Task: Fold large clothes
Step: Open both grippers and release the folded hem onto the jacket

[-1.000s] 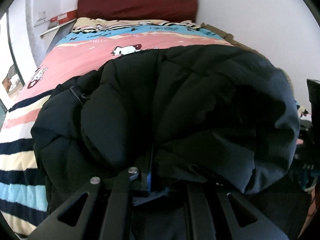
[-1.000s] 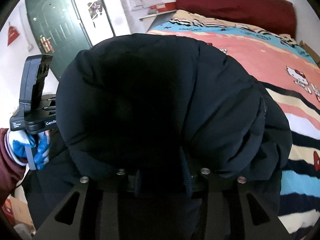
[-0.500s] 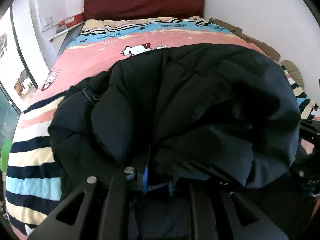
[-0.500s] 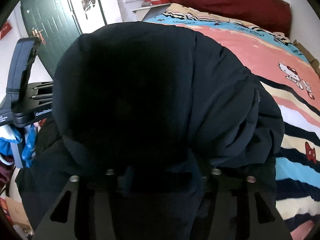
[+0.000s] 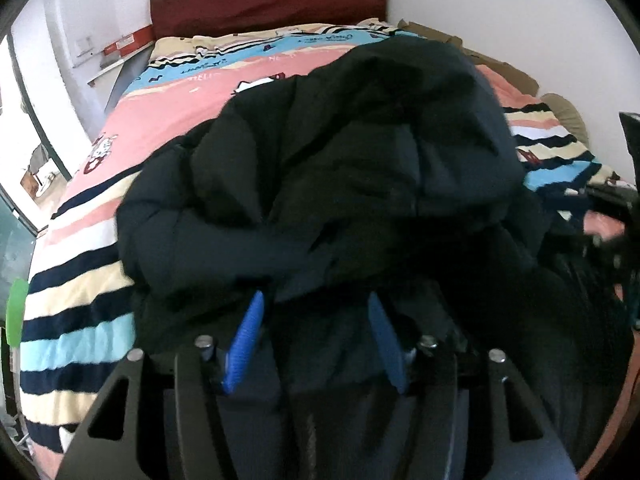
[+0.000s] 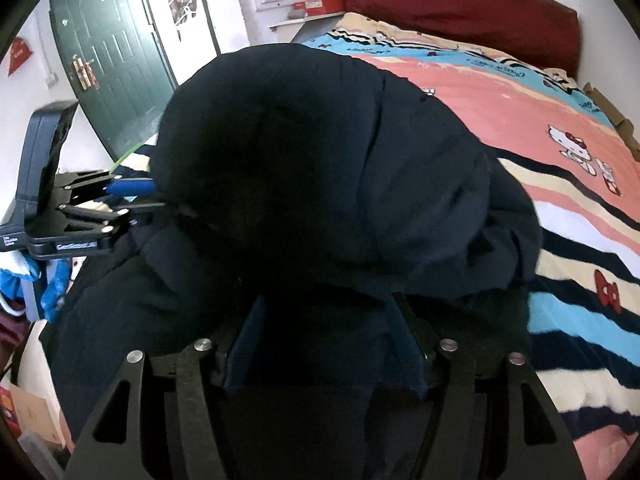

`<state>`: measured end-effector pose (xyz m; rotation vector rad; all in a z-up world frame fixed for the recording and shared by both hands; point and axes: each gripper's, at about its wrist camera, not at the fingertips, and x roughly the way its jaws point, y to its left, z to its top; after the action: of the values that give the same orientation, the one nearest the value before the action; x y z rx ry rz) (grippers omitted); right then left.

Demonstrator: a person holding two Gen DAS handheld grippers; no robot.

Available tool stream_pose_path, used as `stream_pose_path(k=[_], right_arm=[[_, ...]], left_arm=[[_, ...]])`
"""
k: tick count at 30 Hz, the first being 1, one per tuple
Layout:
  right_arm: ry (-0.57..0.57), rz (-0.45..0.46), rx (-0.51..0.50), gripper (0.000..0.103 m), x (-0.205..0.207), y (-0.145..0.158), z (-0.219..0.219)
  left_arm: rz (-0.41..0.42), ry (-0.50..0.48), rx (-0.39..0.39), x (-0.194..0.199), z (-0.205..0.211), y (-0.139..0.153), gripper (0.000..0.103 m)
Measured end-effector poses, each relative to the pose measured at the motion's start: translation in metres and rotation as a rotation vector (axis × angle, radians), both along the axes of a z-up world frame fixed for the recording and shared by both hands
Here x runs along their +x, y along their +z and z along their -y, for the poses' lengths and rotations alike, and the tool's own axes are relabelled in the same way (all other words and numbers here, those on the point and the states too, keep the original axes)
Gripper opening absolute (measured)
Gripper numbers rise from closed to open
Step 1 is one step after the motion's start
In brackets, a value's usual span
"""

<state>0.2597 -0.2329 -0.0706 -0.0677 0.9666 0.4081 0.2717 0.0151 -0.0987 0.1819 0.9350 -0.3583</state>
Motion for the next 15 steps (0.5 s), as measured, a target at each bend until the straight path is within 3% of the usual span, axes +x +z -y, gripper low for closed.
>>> stream_pose_path(k=[4,8,11,15], right_arm=[[0.002,0.042,0.009,0.064,-0.005,0.026,0.014],[-0.008,0.105,0.007,0.068,0.022,0.061,0.014],[-0.028,0.152,0.035,0.071,0.062,0.087,0.007],[-0.042,0.176,0.058,0.072,0.117,0.099,-0.008]], left_arm=[[0.019,0.04,-0.057,0.007,-0.019,0.027,0.053],[0.057,0.08,-0.171,0.049,-0.023,0.07,0.053],[0.079,0.077,-0.193,0.087,-0.012,0.088,0.054],[0.084,0.082,-0.186,0.134,0.006,0.088,0.054]])
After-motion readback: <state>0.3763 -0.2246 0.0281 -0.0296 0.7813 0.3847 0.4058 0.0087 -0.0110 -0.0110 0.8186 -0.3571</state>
